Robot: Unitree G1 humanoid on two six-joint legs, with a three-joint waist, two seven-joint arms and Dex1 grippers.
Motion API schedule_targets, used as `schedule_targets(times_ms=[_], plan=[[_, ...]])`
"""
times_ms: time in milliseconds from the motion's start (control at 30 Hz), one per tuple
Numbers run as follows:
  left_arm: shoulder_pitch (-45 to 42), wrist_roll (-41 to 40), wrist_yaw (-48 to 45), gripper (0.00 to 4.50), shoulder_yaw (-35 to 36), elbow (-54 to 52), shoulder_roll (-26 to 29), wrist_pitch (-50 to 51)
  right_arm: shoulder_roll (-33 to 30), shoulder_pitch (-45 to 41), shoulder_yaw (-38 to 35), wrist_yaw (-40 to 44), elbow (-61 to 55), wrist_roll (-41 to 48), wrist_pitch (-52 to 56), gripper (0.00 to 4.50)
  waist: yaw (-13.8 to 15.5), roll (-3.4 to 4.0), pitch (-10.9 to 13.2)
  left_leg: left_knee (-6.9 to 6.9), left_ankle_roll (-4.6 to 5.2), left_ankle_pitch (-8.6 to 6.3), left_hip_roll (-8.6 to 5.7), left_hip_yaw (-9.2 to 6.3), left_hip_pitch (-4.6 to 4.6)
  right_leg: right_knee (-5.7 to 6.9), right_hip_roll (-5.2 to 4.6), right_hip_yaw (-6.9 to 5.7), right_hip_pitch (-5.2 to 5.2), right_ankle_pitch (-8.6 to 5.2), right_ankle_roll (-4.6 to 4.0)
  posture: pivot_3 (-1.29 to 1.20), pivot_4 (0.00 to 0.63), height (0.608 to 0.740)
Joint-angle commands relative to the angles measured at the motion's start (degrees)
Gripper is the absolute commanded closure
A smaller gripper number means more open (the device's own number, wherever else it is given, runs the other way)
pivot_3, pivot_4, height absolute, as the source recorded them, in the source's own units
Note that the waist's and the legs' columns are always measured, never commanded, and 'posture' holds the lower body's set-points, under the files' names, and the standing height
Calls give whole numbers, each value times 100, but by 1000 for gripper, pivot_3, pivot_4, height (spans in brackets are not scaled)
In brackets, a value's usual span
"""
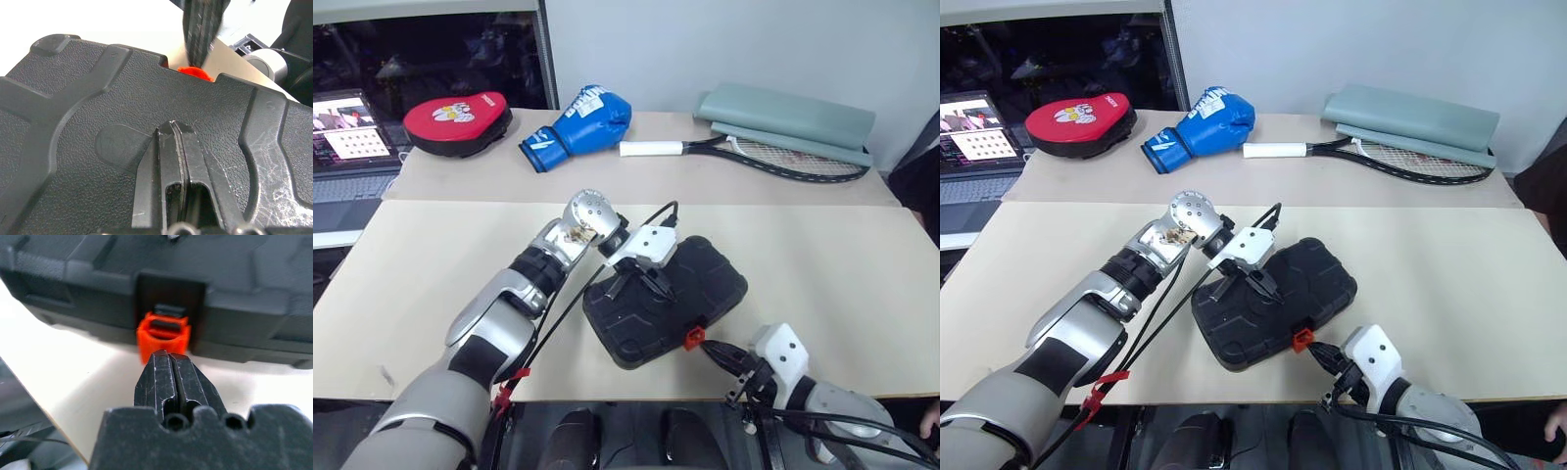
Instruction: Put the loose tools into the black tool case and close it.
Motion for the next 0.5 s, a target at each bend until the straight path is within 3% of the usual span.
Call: schedule_targets(times_ms=[33,500], plan=[[101,399,-37,4489,-178,165,-101,-97,39,-187,94,-98,69,-81,-88,4500,21,0,0,0,0,0,-1,0,-1,-1,-1,0,0,0,1,0,150,737],[135,628,-37,4489,-217,389,-240,-262,288,-571,75,-262,197,-41,-81,4500,48,0,0,1,0,0,-3,0,-4,-3,-3,-1,-1,1,2,0,150,737]])
